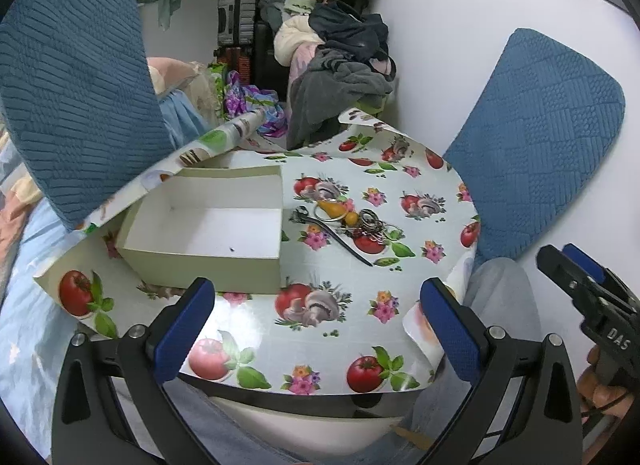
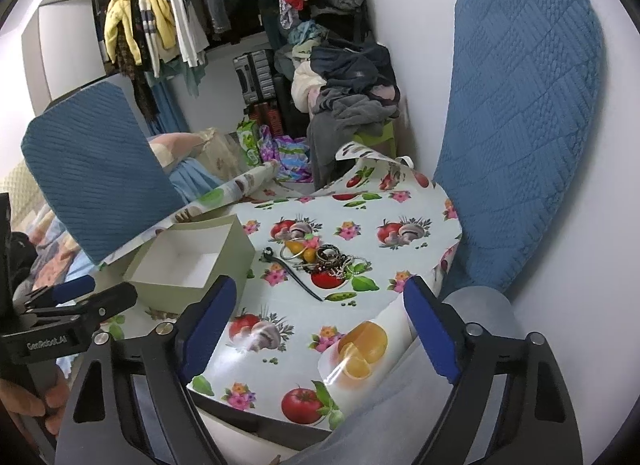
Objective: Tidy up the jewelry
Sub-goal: 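Grasp the black-and-white patterned bangle with the right tool while the left tool approaches the black hair clip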
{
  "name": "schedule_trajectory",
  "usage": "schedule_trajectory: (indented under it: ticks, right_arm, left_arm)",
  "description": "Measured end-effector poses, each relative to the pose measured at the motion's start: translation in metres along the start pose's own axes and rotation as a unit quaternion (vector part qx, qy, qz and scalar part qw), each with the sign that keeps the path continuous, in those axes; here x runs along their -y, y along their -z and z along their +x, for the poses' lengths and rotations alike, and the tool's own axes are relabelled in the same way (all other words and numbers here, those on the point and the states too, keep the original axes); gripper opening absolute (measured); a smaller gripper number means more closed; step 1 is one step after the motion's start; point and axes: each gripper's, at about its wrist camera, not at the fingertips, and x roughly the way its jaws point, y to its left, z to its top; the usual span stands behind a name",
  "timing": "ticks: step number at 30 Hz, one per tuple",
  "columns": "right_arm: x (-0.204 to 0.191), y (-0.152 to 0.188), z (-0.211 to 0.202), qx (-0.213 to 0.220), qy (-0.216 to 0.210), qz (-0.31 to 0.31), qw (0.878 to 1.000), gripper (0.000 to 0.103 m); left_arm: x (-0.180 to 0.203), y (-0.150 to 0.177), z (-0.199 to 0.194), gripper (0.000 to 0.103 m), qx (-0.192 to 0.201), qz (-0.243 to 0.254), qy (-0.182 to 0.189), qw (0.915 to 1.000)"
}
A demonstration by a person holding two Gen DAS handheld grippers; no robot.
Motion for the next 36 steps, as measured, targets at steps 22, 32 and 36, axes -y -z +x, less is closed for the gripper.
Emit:
schedule_trajectory:
  ticks: [22, 32, 36]
  right_arm:
    - [0.053, -0.007, 0.118, -0.019, -0.019, 0.009, 1.000, 0.062]
    - [0.069, -0.011, 0.200, -0.088, -0.063, 0.030, 0.994, 0.043]
    - [0.069, -0.011, 0.228, -0.106, -0.069, 0.025, 0.992, 0.038]
  left_arm:
    - [0.040, -0.017, 0.127, 0.091, -0.060, 0.010, 0.062, 0.9962]
    - [0.038, -0.019, 0.199, 0.073, -0.102, -0.029, 0.061, 0.9924]
    - [0.035, -0.017, 0.225, 0.069, -0.113, -0.041, 0.047, 0.9916]
